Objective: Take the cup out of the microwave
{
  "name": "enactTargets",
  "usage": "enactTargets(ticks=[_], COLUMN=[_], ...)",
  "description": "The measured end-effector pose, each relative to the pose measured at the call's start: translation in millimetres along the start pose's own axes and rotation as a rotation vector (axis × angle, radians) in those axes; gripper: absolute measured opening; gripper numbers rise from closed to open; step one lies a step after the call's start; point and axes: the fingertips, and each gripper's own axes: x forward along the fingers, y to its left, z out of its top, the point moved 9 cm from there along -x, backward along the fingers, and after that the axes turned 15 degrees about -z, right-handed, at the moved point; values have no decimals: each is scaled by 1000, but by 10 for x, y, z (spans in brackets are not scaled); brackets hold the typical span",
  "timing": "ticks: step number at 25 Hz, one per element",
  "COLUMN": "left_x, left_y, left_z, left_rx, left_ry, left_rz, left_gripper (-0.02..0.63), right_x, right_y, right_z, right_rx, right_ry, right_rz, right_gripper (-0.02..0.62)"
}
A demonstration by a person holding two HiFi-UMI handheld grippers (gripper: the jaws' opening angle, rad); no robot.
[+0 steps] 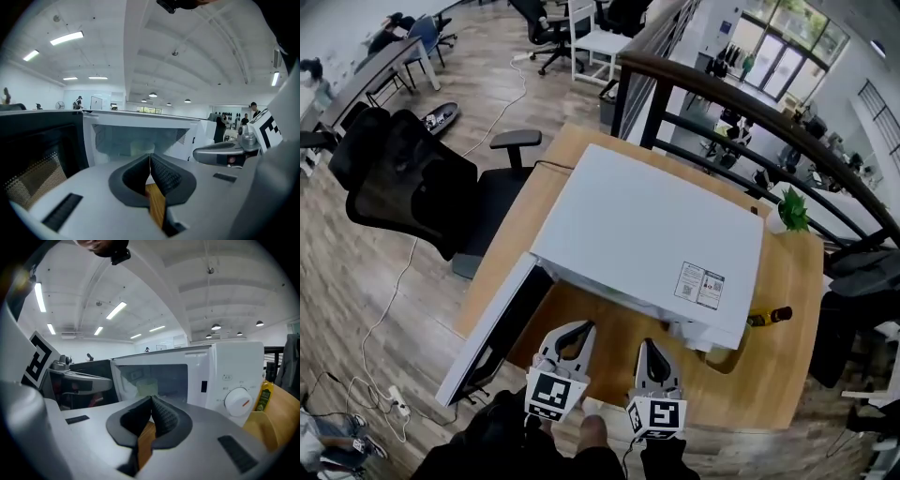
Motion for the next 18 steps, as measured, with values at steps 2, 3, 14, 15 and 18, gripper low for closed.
enactTargets(ticks=[2, 3, 14, 15, 18], left_x=[63, 94, 494, 530, 629], left_y=[17, 24, 140, 150, 182], left_z=[-32, -47, -147, -153, -159], left_rx=[-6, -9, -24, -21, -12], left_ry=[-3, -3, 25, 27, 32], left_rz=[10, 15, -7, -6, 8], left_gripper=[25, 25, 205, 225, 270], right_x=[57, 76, 199, 201, 205], right_y=[-14, -22, -86, -87, -100], right_z=[-19, -28, -66, -73, -93], right_rx=[-3, -5, -16, -17, -15], right_ry=[8, 11, 27, 28, 30], right_rz=[12, 18, 61, 66, 75], right_gripper=[15, 15, 15, 15, 15])
